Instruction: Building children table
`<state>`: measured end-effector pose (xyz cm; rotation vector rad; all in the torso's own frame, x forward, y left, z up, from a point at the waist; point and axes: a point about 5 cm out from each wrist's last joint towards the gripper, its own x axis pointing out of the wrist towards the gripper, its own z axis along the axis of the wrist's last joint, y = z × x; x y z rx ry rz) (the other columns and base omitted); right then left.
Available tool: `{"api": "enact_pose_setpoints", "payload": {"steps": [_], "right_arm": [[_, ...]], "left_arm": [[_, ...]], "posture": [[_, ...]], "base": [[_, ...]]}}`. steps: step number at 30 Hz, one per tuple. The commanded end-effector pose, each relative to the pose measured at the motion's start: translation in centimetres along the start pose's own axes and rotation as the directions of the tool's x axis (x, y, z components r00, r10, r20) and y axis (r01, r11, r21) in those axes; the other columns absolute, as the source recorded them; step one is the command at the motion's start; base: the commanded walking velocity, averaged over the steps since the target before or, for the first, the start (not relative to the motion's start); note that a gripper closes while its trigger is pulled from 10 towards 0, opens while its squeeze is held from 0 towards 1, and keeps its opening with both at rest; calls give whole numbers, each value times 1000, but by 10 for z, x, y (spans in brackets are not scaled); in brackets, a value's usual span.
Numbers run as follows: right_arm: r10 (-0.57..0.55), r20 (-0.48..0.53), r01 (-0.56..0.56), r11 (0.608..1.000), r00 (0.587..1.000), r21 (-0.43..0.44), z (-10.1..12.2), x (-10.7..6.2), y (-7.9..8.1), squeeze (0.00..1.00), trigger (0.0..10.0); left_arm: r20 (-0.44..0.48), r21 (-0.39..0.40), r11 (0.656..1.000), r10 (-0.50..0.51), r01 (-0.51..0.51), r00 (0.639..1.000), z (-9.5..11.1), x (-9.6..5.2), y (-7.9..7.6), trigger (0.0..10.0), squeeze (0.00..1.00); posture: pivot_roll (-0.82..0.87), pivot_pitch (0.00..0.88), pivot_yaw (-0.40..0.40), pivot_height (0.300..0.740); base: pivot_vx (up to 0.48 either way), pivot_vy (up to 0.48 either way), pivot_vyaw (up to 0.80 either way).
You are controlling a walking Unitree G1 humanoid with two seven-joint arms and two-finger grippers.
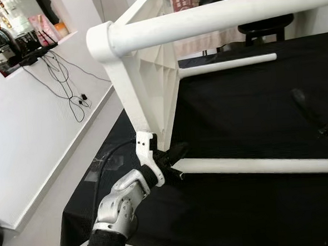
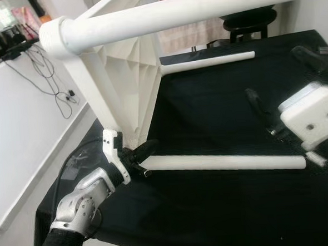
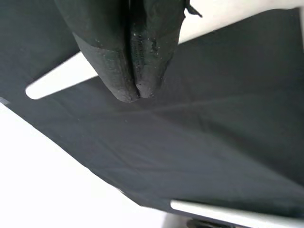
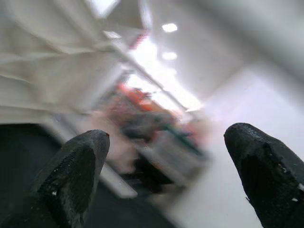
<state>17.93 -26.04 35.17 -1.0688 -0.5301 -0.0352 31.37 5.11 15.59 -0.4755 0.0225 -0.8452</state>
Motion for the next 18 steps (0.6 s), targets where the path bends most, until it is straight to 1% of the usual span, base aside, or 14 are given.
{"api": "enact_pose_setpoints", "payload": {"steps": [1, 3, 4, 5, 6, 7, 8, 9, 10, 11, 12, 17, 18], "right_arm": [[-22, 39, 25, 997, 999, -73, 12, -2, -7, 0, 10000], [-22, 39, 25, 997, 999, -73, 12, -2, -7, 0, 10000], [-52, 46, 58, 988, 998, -140, 15, -2, -16, 0, 10000], [-85, 59, 97, 966, 995, -238, 18, 1, -29, 0, 10000], [-85, 59, 97, 966, 995, -238, 18, 1, -29, 0, 10000], [-108, 80, 128, 938, 991, -323, 22, 5, -40, 0, 10000], [-108, 80, 128, 938, 991, -323, 22, 5, -40, 0, 10000], [-118, 97, 147, 912, 988, -383, 26, 9, -48, 0, 10000], [-118, 97, 147, 912, 988, -383, 26, 9, -48, 0, 10000], [-112, 134, 159, 894, 985, -418, 32, 16, -52, 0, 10000], [-100, 157, 160, 887, 983, -434, 37, 20, -53, 0, 10000], [-79, 181, 153, 883, 980, -443, 42, 25, -53, 0, 10000], [-68, 189, 147, 883, 980, -446, 43, 27, -51, 0, 10000]], "left_arm": [[-28, -3, 1000, 25, -25, 999, -4, -4, 7, 0, 0], [-28, -3, 1000, 25, -25, 999, -4, -4, 7, 0, 0], [-28, -13, 999, 29, -29, 999, -4, -4, 7, 0, 0], [-22, -30, 999, 36, -36, 999, -6, -3, 6, 0, 0], [-22, -30, 999, 36, -36, 999, -6, -3, 6, 0, 0], [-13, -51, 998, 47, -48, 999, -8, -2, 5, 0, 0], [-13, -51, 998, 47, -48, 999, -8, -2, 5, 0, 0], [-6, -64, 996, 57, -57, 998, -9, -2, 5, 0, 0], [-6, -64, 996, 57, -57, 998, -9, -2, 5, 0, 0], [9, -85, 994, 71, -70, 997, -9, -1, 5, 0, 0], [21, -100, 992, 81, -79, 996, -9, -1, 6, 0, 0], [30, -111, 990, 88, -84, 996, -9, -1, 6, 0, 0], [33, -116, 989, 95, -91, 995, -9, -1, 6, 4941, 0]], "posture": [[-299, 75, 248, 740], [-299, 75, 248, 740], [-299, 75, 248, 740], [-307, 75, 240, 740], [-307, 75, 240, 740], [-306, 72, 230, 740], [-306, 72, 230, 740], [-306, 72, 230, 740], [-306, 72, 230, 740], [-311, 71, 218, 740], [-311, 71, 214, 740], [-311, 71, 206, 740], [-315, 71, 200, 740]], "base": [[0, 0, 0], [0, 0, 0], [0, 0, 0], [0, 0, 0], [0, 0, 0], [0, 0, 0], [0, 0, 0], [0, 0, 0], [0, 0, 0], [0, 0, 0], [0, 0, 0], [0, 0, 0], [0, 0, 0]]}}
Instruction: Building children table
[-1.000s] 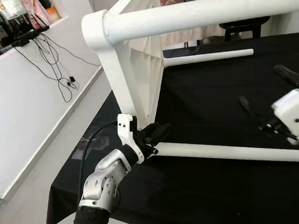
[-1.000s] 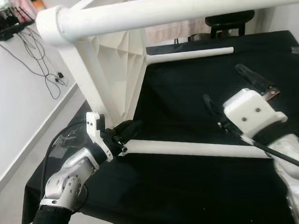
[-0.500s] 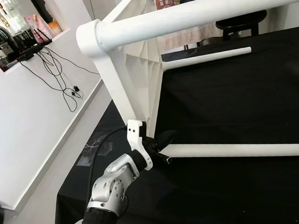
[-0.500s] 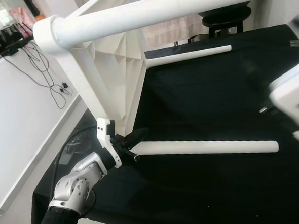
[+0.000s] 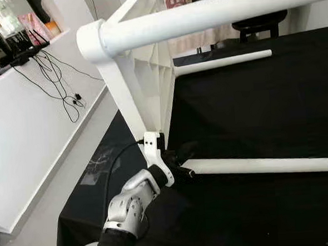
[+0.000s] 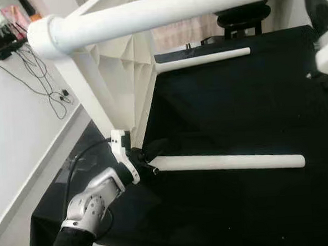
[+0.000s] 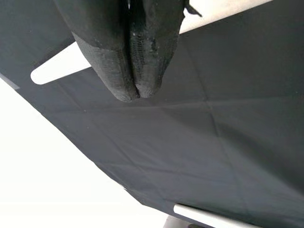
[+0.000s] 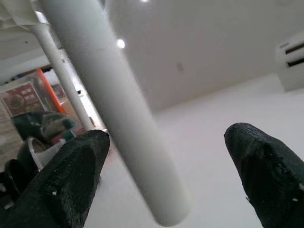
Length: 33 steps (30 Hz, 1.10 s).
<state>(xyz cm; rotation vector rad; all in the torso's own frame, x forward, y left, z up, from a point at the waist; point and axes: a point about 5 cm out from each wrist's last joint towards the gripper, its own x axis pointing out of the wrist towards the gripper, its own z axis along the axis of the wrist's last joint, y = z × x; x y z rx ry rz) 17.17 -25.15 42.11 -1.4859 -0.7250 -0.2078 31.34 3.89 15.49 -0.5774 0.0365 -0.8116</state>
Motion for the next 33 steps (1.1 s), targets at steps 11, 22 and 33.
{"api": "enact_pose_setpoints", "payload": {"steps": [11, 22, 33], "right_arm": [[79, 142, -81, 997, 987, 6, 14, 27, 23, 0, 10000], [110, 126, -116, 992, 986, 44, 6, 48, 39, 0, 10000], [101, 19, -102, 994, 995, 35, -12, 56, 39, 0, 0]], "left_arm": [[67, -143, 982, 132, -121, 989, 0, -8, 17, 10000, 0], [102, -179, 978, 128, -108, 987, 2, -5, 11, 10000, 0], [137, -313, 942, 172, -122, 976, 6, -6, 17, 10000, 0]], "posture": [[-314, 60, 150, 740], [-301, 54, 124, 740], [-298, 66, 125, 740]], "base": [[0, 0, 0], [0, 0, 0], [0, 0, 0]]}}
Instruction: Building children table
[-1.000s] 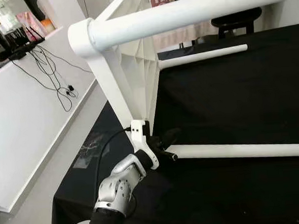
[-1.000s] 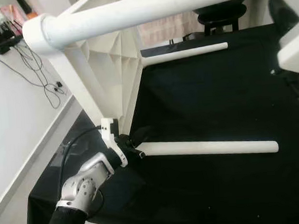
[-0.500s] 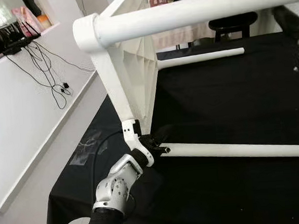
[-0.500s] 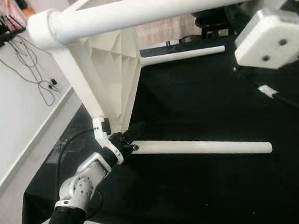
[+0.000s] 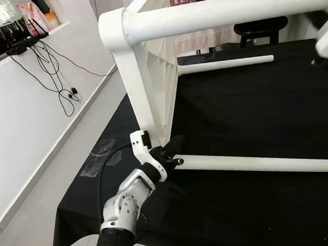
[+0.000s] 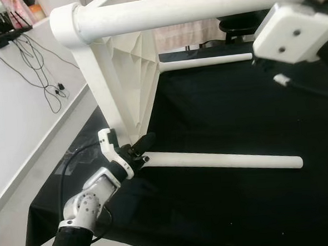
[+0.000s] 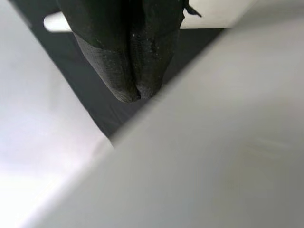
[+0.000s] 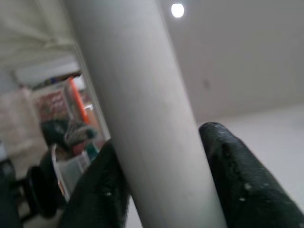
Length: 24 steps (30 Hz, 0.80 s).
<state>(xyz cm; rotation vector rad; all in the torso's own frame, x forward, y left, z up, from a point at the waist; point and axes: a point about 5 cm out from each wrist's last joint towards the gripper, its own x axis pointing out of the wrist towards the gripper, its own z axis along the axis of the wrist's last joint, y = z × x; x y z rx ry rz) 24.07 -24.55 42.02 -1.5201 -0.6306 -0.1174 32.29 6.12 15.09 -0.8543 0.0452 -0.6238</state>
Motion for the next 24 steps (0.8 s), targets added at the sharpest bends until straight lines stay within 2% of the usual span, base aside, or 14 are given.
{"api": "enact_pose_setpoints", "payload": {"steps": [1, 6, 10, 14, 17, 21, 22, 24], "right_arm": [[-19, 22, 18, 999, 1000, 32, 3, 1, 0, 0, 0], [-19, 16, 18, 999, 1000, 42, 3, 0, 1, 0, 0], [-19, 17, 18, 999, 1000, 49, 4, 1, 1, 0, 0], [-22, 40, 19, 998, 999, 64, 9, 2, 1, 0, 0], [-22, 45, 19, 998, 999, 65, 10, 3, 1, 0, 0], [-20, 50, 17, 997, 999, 69, 12, 2, 1, 0, 0], [-16, 43, 13, 997, 999, 73, 11, 1, 1, 0, 0], [-16, 43, 13, 997, 999, 73, 11, 1, 1, 0, 0]], "left_arm": [[14, -64, 998, 6, -5, 1000, -5, 3, -3, 10000, 0], [12, -124, 992, 36, -35, 999, -4, 3, 4, 10000, 0], [-33, -161, 985, 61, -65, 998, -9, 5, 11, 10000, 0], [-149, -136, 985, 85, -105, 985, -16, 16, 17, 10000, 0], [-161, -127, 985, 93, -114, 983, -15, 20, 18, 10000, 0], [-126, -116, 981, 139, -154, 982, -5, 28, 21, 10000, 0], [-70, -124, 974, 184, -192, 980, 7, 32, 25, 10000, 0], [-70, -124, 974, 184, -192, 980, 7, 32, 25, 10000, 0]], "posture": [[-298, 66, 125, 740], [-295, 72, 125, 740], [-297, 77, 123, 740], [-302, 86, 123, 740], [-304, 89, 123, 740], [-311, 97, 128, 740], [-313, 97, 128, 740], [-313, 97, 128, 740]], "base": [[0, 0, 0], [0, 0, 0], [0, 0, 0], [0, 0, 0], [0, 0, 0], [0, 0, 0], [0, 0, 0], [0, 0, 0]]}}
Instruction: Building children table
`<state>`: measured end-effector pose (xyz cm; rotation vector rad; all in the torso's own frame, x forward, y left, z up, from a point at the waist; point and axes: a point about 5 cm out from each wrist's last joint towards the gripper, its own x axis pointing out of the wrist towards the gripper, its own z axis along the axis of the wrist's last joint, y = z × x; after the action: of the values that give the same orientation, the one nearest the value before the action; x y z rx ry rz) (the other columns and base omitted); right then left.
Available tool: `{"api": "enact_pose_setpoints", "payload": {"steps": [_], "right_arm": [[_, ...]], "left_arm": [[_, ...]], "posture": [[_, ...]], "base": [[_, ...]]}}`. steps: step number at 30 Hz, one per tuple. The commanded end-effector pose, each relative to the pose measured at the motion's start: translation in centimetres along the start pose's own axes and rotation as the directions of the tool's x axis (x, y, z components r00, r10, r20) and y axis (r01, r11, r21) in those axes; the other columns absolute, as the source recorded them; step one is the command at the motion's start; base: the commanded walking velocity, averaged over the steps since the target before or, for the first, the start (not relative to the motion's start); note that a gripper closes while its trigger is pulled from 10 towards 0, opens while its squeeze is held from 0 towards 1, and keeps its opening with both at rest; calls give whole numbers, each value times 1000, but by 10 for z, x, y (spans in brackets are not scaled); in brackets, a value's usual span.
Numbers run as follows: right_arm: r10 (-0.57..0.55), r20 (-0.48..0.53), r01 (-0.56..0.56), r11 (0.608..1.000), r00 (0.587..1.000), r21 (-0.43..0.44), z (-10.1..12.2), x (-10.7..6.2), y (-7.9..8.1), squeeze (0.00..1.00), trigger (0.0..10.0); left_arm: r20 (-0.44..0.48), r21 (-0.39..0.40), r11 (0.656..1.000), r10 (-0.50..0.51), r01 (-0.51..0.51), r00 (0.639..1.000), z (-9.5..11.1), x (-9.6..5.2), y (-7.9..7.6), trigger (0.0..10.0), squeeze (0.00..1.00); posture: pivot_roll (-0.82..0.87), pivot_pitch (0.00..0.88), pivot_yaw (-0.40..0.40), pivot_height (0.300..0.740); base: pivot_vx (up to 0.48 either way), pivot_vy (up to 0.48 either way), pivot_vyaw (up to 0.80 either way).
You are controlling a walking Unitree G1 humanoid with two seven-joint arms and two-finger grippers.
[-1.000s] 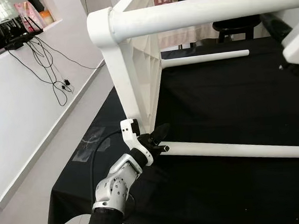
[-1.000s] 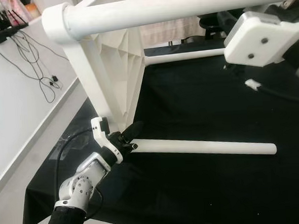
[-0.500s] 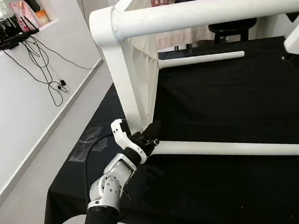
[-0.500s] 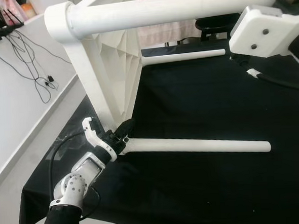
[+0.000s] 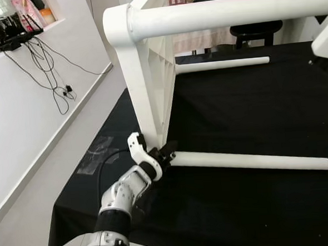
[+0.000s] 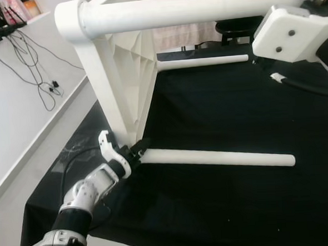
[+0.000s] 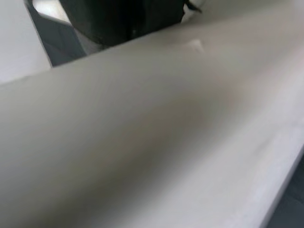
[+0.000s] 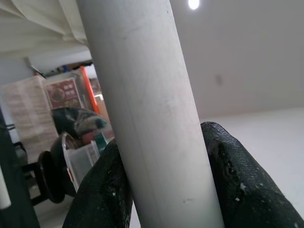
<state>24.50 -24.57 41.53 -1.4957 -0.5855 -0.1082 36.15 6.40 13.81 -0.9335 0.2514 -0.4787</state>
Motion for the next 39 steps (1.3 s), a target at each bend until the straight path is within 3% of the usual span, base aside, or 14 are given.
{"api": "enact_pose_setpoints", "payload": {"steps": [1, 5, 11, 14, 19, 21, 23, 24, 25, 27, 30, 33, 35, 39], "right_arm": [[-36, 28, 34, 998, 999, 52, 7, -3, -4, 0, 0], [-33, -22, 35, 998, 999, 61, -1, -7, -3, 0, 0], [-30, -316, 56, 996, 948, 72, -46, -27, -1, 0, 0], [-44, -461, 97, 991, 886, 92, -69, -40, -2, 0, 0], [-44, -620, 179, 971, 783, 158, -94, -54, 3, 0, 0], [-44, -620, 179, 971, 783, 158, -94, -54, 3, 0, 0], [12, -666, 208, 945, 746, 251, -104, -60, 15, 0, 0], [115, -689, 245, 882, 715, 402, -110, -68, 40, 0, 0], [115, -689, 245, 882, 715, 402, -110, -68, 40, 0, 0], [299, -657, 312, 698, 692, 645, -101, -80, 94, 0, 0], [299, -657, 312, 698, 692, 645, -101, -80, 94, 0, 0], [532, -564, 370, 433, 632, 822, -58, -102, 184, 0, 0], [532, -564, 370, 433, 632, 822, -58, -102, 184, 0, 0], [610, -513, 370, 356, 604, 858, -33, -110, 218, 0, 0]], "left_arm": [[182, -30, 998, 61, -57, 981, 33, 1, 1, 10000, 0], [277, -38, 995, 100, -93, 956, 55, -3, 6, 10000, 0], [514, 76, 983, 103, -165, 851, 142, -32, 9, 10000, 0], [612, 203, 965, 9, -168, 791, 192, -48, -15, 10000, 0], [656, 353, 926, -142, -136, 741, 234, -60, -58, 10000, 0], [656, 353, 926, -142, -136, 741, 234, -60, -58, 10000, 0], [667, 399, 909, -198, -119, 718, 248, -63, -77, 10000, 0], [662, 477, 874, -289, -91, 692, 267, -69, -106, 10000, 0], [662, 477, 874, -289, -91, 692, 267, -69, -106, 10000, 0], [606, 619, 785, -450, -34, 656, 294, -81, -166, 10000, 0], [606, 619, 785, -450, -34, 656, 294, -81, -166, 10000, 0], [435, 752, 655, -582, 79, 688, 290, -73, -222, 10000, 0], [435, 752, 655, -582, 79, 688, 290, -73, -222, 10000, 0], [365, 768, 628, -595, 130, 716, 278, -63, -229, 10000, 0]], "posture": [[-313, 104, 127, 740], [-313, 104, 127, 740], [-295, 108, 128, 740], [-280, 108, 127, 740], [-255, 106, 125, 740], [-255, 106, 125, 740], [-239, 103, 116, 740], [-225, 102, 113, 740], [-225, 102, 113, 740], [-192, 104, 124, 740], [-192, 104, 124, 740], [-150, 98, 140, 740], [-150, 98, 140, 740], [-144, 96, 156, 740]], "base": [[0, 0, 0], [0, 0, 0], [0, 0, 0], [0, 0, 0], [0, 0, 0], [0, 0, 0], [0, 0, 0], [0, 0, 0], [0, 0, 0], [0, 0, 0], [0, 0, 0], [0, 0, 0], [0, 0, 0], [0, 0, 0]]}}
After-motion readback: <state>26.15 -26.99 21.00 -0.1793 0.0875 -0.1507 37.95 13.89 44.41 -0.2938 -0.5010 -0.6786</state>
